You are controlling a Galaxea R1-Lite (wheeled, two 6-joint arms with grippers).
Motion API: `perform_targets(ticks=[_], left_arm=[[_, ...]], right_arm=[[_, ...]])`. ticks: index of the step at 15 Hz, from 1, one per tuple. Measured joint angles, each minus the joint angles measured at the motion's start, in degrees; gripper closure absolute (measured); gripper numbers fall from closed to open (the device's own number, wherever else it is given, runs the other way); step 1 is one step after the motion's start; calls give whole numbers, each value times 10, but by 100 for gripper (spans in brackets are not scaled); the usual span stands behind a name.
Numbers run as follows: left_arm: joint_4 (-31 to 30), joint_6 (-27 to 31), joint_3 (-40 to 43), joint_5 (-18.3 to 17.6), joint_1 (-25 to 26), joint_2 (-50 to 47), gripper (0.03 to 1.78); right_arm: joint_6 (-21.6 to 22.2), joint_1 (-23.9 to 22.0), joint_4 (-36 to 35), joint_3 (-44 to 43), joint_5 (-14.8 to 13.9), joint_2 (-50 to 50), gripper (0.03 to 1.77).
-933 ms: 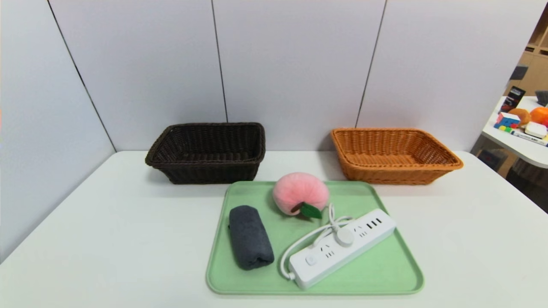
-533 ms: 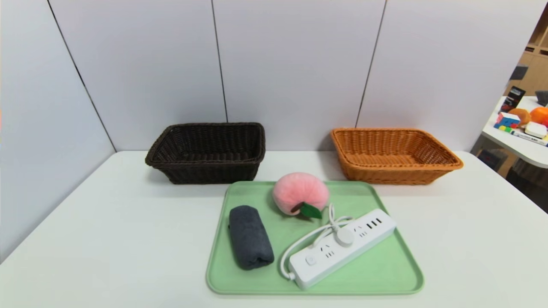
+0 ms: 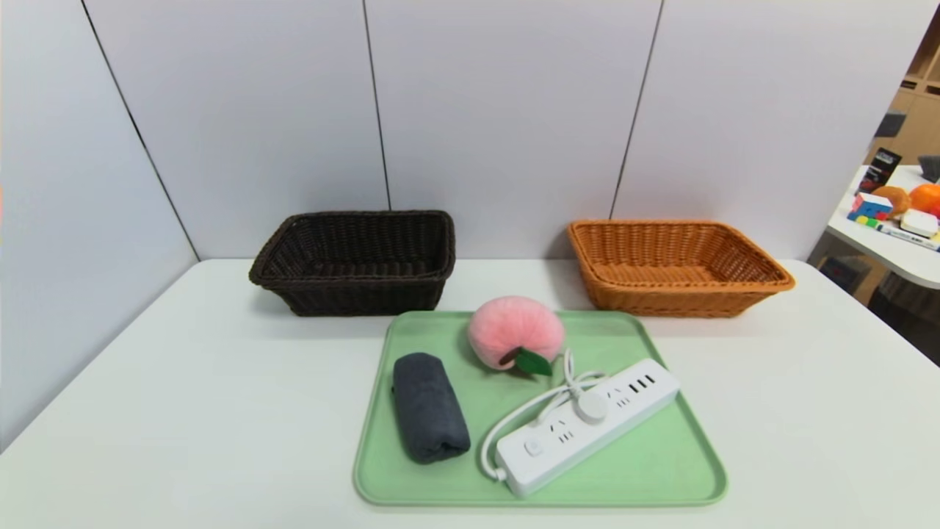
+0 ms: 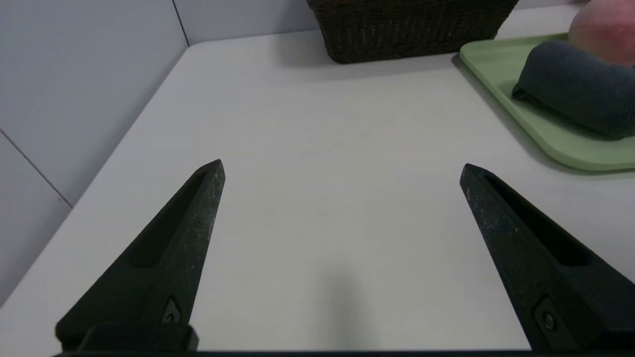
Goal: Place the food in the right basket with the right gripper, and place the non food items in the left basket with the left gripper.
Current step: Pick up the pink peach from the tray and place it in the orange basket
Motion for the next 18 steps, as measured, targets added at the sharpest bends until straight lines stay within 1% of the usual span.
perform_targets(ticks=[2,4,6,8,9,11,13,14,16,18], left_arm=[[21,-1,-72,0,0,23,12],[24,0,-158,0,0,86,12],[17,1,-265,0,1,179,12],[13,2,-380,-3,1,276,12],[14,4,-437,-5,1,327,12],[23,15,-525,-12,0,415,12],[34,30,-586,-18,-2,489,12],[45,34,-610,-19,-5,522,12],[88,32,-638,-10,-26,581,12],[114,18,-645,0,-62,626,12]], right_arm=[[8,1,14,-63,17,33,10],[18,5,24,-163,34,106,10],[15,9,30,-282,61,204,10],[10,11,34,-398,82,300,10],[8,12,36,-461,88,349,10],[4,19,55,-594,94,444,10],[0,44,108,-722,92,527,10],[-1,66,150,-788,85,571,10],[3,121,243,-906,54,659,10],[27,176,321,-985,21,745,10]])
